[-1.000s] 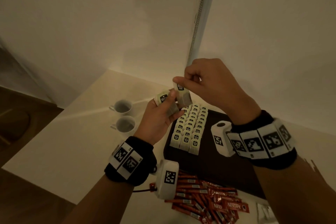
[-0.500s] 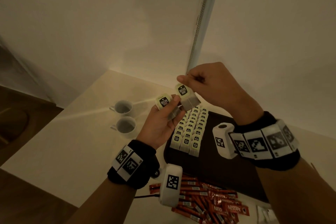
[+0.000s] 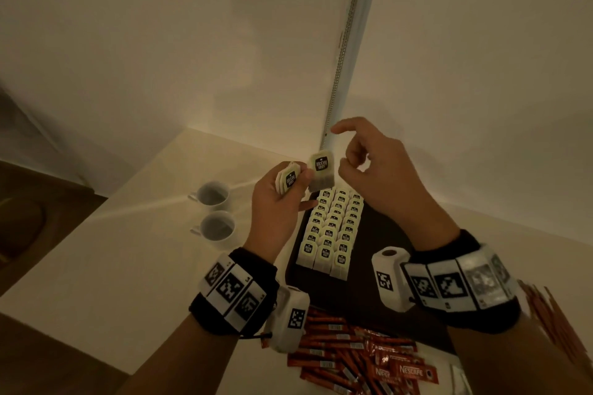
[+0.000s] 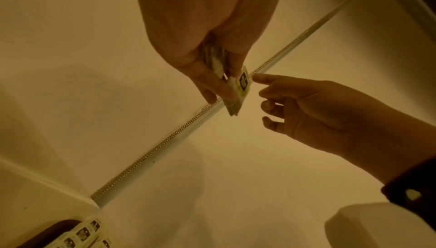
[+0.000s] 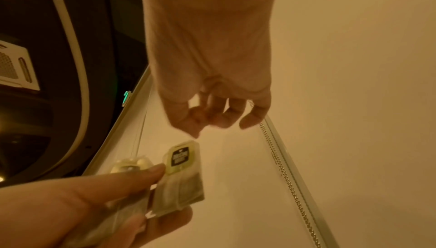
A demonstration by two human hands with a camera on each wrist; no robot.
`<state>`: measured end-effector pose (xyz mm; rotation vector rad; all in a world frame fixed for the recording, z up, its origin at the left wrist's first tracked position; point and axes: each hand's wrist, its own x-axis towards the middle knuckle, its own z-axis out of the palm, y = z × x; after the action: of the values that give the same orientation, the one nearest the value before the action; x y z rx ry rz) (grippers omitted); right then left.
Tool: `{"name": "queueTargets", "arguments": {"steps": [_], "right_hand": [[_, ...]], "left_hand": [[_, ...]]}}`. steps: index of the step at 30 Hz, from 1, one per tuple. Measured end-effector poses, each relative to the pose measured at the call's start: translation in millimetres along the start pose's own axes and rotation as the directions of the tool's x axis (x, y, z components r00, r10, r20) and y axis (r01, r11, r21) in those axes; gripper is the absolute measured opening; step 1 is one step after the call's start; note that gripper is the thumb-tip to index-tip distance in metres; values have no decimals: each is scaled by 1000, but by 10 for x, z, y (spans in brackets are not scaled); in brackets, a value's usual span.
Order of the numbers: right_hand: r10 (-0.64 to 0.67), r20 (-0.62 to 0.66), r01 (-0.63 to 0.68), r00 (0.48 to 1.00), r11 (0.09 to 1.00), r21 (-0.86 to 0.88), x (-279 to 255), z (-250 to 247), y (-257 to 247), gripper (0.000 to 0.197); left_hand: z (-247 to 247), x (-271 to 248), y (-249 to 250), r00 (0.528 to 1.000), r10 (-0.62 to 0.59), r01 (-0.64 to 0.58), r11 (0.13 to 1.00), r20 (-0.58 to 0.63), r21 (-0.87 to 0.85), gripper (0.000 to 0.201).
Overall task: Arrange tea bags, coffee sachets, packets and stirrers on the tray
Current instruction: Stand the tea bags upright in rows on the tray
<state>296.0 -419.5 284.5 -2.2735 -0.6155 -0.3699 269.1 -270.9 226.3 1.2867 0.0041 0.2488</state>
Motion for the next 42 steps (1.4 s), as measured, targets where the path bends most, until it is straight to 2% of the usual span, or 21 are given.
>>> {"name": "queueTargets", "arguments": {"steps": [4, 7, 10, 12, 14, 19, 25, 27, 29, 31, 34, 37, 39, 40, 42], "right_hand": [[-3, 94, 10, 996, 997, -73, 24, 10, 27, 49], [-35, 95, 38, 995, 999, -30, 102, -13, 29, 27], [-3, 68, 3, 998, 1000, -1, 167, -37, 3, 12], [22, 43, -24, 999, 998, 51, 185, -37, -22, 12], [36, 24, -37, 999, 996, 87, 200, -21, -37, 10], [80, 7, -81, 997, 988, 133, 210, 36, -20, 9], [108, 49, -114, 993, 985, 127, 176, 78, 73, 10], [132, 54, -137, 990, 985, 107, 115, 111, 161, 10], [180, 112, -188, 977, 980, 69, -6, 209, 301, 11], [262, 219, -270, 940, 963, 6, -185, 395, 488, 13], [365, 377, -354, 851, 930, -100, -473, 768, 799, 15], [460, 525, -453, 716, 878, -152, -697, 1133, 1049, 19], [519, 575, -509, 632, 838, -197, -791, 1336, 1165, 22], [540, 576, -526, 614, 824, -211, -823, 1422, 1214, 22], [561, 536, -540, 631, 814, -215, -857, 1553, 1300, 20]], "left_hand": [[14, -13, 13, 998, 4, -4, 1000, 68, 11, 6], [1, -3, 7, 996, -10, 13, 999, 85, -35, 6], [-17, 2, 6, 983, -106, 130, 978, 149, -165, 7], [-28, -2, -12, 960, -184, 233, 942, 210, -241, 24], [-33, 2, -31, 948, -222, 282, 918, 230, -277, 29], [-36, 33, -86, 956, -250, 286, 912, 155, -294, 10], [-113, 35, -204, 960, -247, 273, 929, 130, -248, 14], [-204, 46, -277, 952, -290, 305, 907, 96, -290, 19], [-329, 79, -336, 931, -365, 348, 860, 26, -373, 22], [-454, 121, -377, 909, -417, 378, 836, -14, -399, 26], [-595, 164, -392, 900, -435, 402, 853, -30, -333, 28], [-682, 176, -389, 883, -469, 445, 845, -9, -297, 31], [-727, 175, -381, 859, -513, 486, 809, 7, -330, 37], [-746, 174, -378, 847, -532, 501, 790, 13, -353, 41], [-780, 173, -391, 832, -555, 516, 764, 15, -388, 49]]}}
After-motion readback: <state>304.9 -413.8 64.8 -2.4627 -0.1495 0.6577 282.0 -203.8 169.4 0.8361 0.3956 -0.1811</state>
